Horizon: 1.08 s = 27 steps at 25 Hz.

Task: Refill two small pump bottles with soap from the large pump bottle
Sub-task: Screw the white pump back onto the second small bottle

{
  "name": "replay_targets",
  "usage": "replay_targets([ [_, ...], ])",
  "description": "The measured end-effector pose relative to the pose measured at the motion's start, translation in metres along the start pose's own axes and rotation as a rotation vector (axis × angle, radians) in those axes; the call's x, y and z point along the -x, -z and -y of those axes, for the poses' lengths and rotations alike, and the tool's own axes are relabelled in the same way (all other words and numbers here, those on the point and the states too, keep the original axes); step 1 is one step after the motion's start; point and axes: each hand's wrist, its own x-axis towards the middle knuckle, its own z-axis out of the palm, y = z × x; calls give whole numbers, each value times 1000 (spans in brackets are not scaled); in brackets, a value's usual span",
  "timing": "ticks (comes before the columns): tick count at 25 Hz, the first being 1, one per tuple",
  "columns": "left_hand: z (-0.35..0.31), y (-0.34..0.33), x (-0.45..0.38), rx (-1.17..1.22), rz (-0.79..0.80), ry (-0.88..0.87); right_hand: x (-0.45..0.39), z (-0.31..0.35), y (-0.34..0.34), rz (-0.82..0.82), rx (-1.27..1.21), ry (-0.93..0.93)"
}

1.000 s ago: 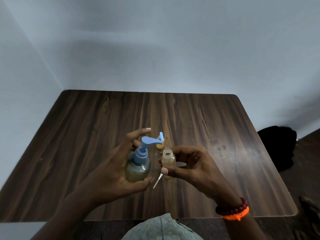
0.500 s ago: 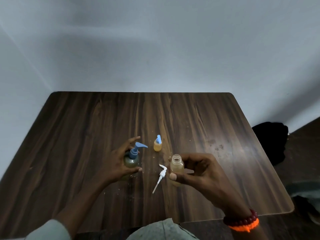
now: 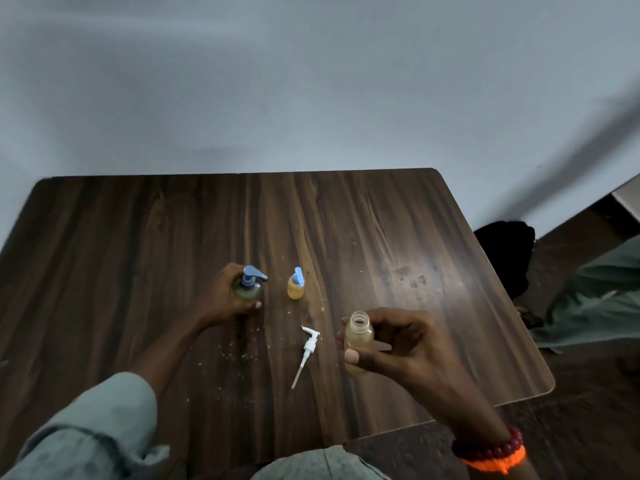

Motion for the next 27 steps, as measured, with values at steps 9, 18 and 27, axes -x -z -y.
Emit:
replay_targets([
  [9,14,13,2,85,183,73,-5,1,-4,25,0,-11],
  [18,9,5,18,128,56,270,3,6,-4,43,-14,8],
  [27,2,-95,70,49,175,631,11,-1,5,10,-10,20],
])
